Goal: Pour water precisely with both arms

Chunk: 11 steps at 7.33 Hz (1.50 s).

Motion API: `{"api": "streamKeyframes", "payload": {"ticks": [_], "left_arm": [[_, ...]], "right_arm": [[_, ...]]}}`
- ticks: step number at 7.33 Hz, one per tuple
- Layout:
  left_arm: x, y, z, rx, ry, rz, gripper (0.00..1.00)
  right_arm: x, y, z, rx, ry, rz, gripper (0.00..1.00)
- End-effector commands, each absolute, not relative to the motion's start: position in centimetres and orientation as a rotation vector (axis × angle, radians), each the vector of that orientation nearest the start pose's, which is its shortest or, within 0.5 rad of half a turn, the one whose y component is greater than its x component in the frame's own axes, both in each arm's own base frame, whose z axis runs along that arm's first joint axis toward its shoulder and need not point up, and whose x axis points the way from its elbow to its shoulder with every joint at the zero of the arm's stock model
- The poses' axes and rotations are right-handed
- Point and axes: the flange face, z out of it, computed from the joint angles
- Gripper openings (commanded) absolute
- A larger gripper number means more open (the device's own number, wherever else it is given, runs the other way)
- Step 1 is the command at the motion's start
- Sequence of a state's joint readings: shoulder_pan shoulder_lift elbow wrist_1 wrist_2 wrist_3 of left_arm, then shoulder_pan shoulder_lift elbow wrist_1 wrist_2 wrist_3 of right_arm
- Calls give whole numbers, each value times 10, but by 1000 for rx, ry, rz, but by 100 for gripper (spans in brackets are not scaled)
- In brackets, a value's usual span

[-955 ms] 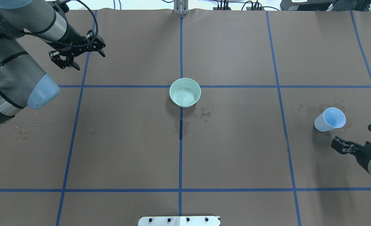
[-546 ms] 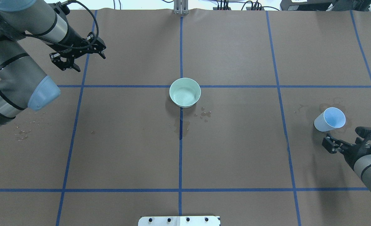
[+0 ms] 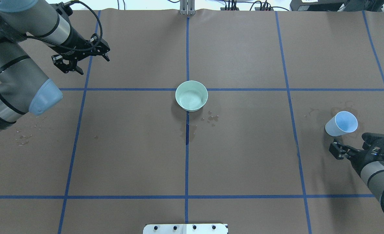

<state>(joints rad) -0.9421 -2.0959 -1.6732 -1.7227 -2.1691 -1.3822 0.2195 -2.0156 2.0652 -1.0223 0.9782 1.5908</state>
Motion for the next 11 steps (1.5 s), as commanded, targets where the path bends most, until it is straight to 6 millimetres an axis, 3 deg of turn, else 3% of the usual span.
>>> {"api": "streamKeyframes", "payload": {"ticks": [1, 4, 6, 7, 10, 11], "left_arm": [[325, -578, 292, -78, 945, -465, 100], [325, -578, 293, -79, 944, -466, 100], [326, -578, 294, -79, 944, -464, 100], [327, -578, 295, -81, 942, -465, 100], [326, -578, 294, -80, 943, -465, 100], [326, -578, 294, -80, 943, -465, 100]], "right_arm": [[-294, -257, 536, 629, -536, 401, 98], [-296, -259, 546, 661, -508, 399, 98], [-312, -265, 559, 693, -489, 404, 98], [-316, -268, 556, 717, -492, 414, 98], [-314, -271, 554, 758, -484, 425, 98], [-315, -272, 564, 762, -466, 419, 98]]}}
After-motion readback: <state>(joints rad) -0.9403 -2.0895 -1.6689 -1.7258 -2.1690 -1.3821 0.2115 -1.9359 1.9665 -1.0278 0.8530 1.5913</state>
